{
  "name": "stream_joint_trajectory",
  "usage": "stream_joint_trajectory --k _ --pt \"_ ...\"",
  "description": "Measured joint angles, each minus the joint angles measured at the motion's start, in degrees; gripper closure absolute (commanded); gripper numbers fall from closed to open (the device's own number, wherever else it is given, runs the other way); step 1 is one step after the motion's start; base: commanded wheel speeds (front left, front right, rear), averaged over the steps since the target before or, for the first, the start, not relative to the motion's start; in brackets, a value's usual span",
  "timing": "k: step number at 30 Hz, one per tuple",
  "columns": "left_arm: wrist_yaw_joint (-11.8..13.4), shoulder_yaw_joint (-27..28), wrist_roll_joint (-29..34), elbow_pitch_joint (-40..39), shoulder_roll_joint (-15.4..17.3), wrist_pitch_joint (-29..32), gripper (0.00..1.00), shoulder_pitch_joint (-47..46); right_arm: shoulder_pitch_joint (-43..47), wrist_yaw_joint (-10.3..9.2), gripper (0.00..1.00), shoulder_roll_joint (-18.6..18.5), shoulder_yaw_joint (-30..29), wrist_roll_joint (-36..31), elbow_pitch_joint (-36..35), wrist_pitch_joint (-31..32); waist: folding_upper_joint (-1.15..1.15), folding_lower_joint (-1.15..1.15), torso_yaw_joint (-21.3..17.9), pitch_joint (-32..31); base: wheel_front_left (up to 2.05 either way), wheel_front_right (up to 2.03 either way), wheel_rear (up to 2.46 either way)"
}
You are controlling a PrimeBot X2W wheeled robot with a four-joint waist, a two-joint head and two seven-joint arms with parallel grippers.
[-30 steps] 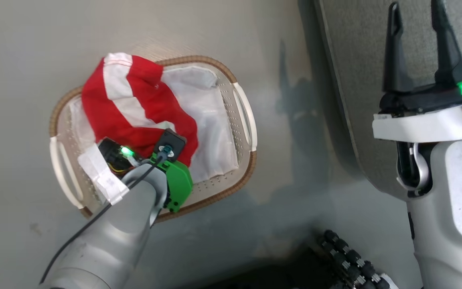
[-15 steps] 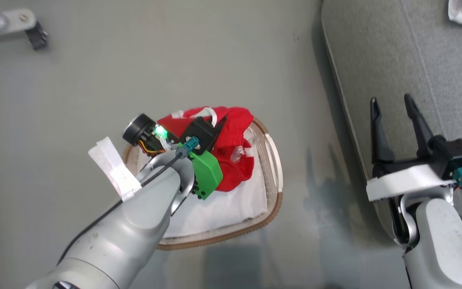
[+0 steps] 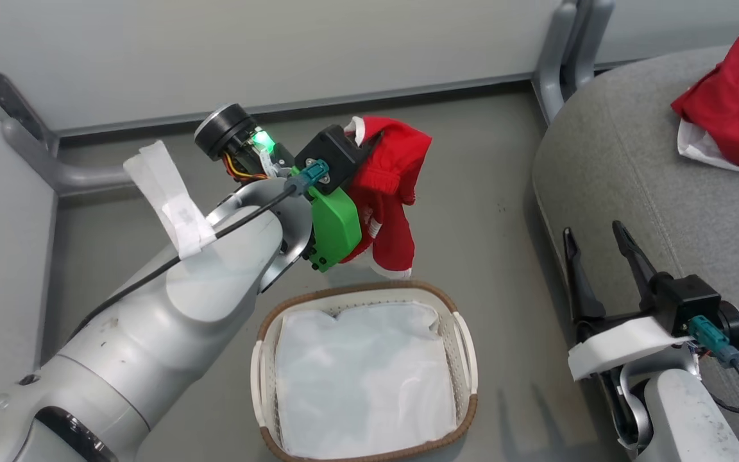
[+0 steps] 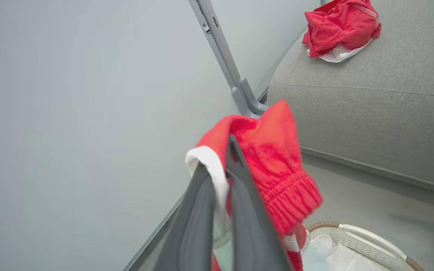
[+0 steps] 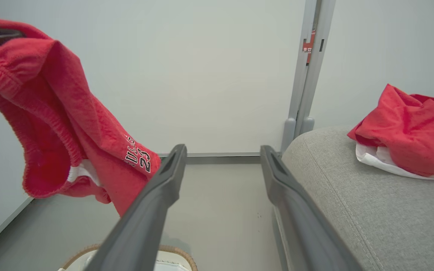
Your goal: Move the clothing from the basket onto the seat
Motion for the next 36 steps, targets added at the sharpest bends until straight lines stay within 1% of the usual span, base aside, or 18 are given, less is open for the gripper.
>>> stream_joint_trajectory --k 3,6,10,15,20,24,31,32,36 --pt "-0.01 -1.38 -2.04 -1.71 1.1 1.26 1.0 -0.79 0.77 0.0 0.0 0.03 1.75 0.24 0.16 0.0 0.0 0.0 0.4 -3.24 0.0 0.0 0.0" --pt "-0.01 -1.43 -3.47 -2.9 1.72 1.74 1.0 -2.04 0.89 0.0 0.0 -0.04 3.47 0.64 -0.18 0.0 0.0 0.0 0.64 -6.02 0.0 0.0 0.0" --pt "0.02 -1.08 -4.21 -3.63 1.76 1.9 1.0 -2.56 0.8 -0.01 0.0 -0.02 8.12 1.88 -0.63 0.0 0.0 0.0 0.86 -8.82 0.0 0.0 0.0" --pt "0.34 -0.87 -4.74 -4.39 1.01 1.96 1.0 -2.57 0.65 -0.01 0.0 -0.03 13.32 3.09 -0.19 0.0 0.0 0.0 1.01 -10.93 0.0 0.0 0.0" --pt "0.9 -0.78 -5.22 -5.88 0.42 2.56 1.0 -2.63 -0.98 0.0 0.0 -0.01 18.14 6.04 -0.13 0.0 0.0 0.0 1.54 -11.82 0.0 0.0 0.0" --pt "1.34 -0.96 -5.42 -7.45 -0.08 3.14 1.0 -2.76 -3.71 0.0 0.0 0.03 20.34 6.76 0.25 0.0 0.0 0.0 2.1 -11.98 0.0 0.0 0.0" --pt "1.87 -1.24 -5.64 -9.98 -1.59 3.61 1.0 -3.52 -10.21 0.0 0.0 0.0 20.52 6.04 8.7 0.0 0.0 0.0 3.38 -11.62 0.0 0.0 0.0" --pt "2.07 -1.65 -5.71 -11.62 -2.04 3.85 1.0 -3.54 -13.87 -0.01 0.0 -0.02 22.04 6.78 13.96 -0.01 0.0 0.0 4.27 -11.26 0.0 0.0 0.0" --pt "2.09 -2.05 -5.86 -13.28 -2.34 4.16 1.0 -3.53 -16.67 0.0 0.0 0.01 23.83 8.37 18.58 0.0 0.0 0.0 5.25 -10.9 0.0 0.0 0.0"
